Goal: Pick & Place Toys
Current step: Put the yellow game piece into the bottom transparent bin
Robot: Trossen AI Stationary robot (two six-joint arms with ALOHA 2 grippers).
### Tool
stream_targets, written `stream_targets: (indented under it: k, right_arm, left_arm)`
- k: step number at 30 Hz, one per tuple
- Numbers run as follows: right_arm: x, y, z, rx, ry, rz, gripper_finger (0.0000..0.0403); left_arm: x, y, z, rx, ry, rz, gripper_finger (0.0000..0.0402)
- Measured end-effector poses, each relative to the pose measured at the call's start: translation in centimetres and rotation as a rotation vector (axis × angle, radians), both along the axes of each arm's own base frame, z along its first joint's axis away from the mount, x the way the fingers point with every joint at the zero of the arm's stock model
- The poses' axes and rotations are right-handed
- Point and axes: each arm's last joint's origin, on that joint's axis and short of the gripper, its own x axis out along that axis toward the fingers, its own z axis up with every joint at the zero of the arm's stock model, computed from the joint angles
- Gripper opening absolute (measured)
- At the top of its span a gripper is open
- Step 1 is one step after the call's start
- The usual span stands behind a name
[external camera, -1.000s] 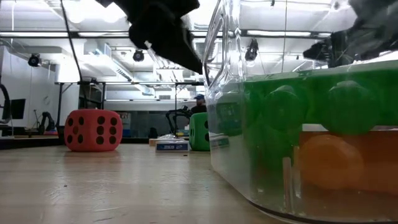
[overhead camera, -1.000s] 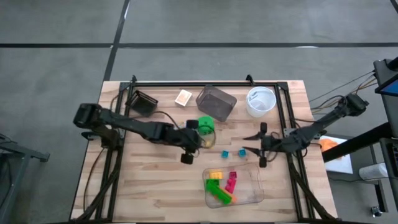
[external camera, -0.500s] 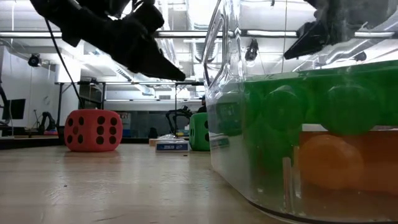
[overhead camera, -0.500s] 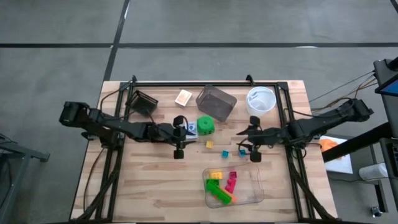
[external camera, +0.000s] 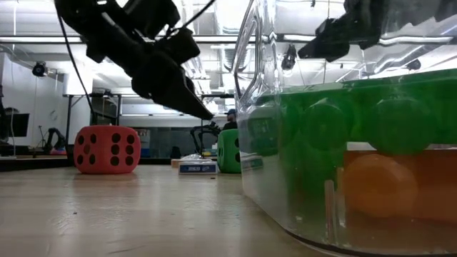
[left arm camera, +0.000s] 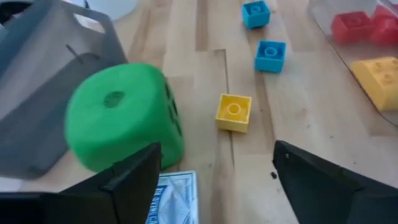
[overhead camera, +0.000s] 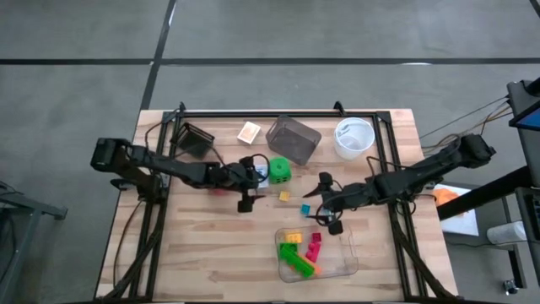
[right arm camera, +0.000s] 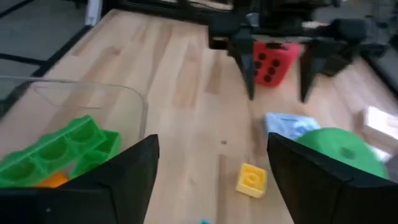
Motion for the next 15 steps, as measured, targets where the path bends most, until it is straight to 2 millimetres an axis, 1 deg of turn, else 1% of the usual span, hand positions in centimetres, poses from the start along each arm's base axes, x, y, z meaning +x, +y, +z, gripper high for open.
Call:
stream_targets:
  k: [4, 7, 9, 11, 15]
  right_arm:
    - [0.2, 0.5, -0.6, -0.006, 0.017, 0.018, 0.0296]
    - [0.3, 0.9, -0.5, -0.004, -0.005, 0.035, 0.0296]
    - [0.1, 1.2, -0.3, -0.005, -0.04, 0.062, 0.0295]
    - [-0.2, 1.3, -0.1, 0.01, -0.116, 0.09, 0.0295]
    - [-2.1, 1.1, 0.1, 0.049, -0.338, 0.134, 0.0295]
  left_arm:
    - [0.8, 0.0, -1.5, -0.016, 0.008, -0.029, 0.0323]
    - [2.0, -0.1, -2.3, -0.022, 0.041, -0.041, 0.0323]
    - [3.3, -0.1, -2.5, -0.005, 0.055, -0.055, 0.0323]
    - [4.3, -0.1, -3.1, 0.011, 0.102, -0.069, 0.0323]
    - [6.4, -0.1, -3.4, 0.04, 0.162, -0.097, 0.0323]
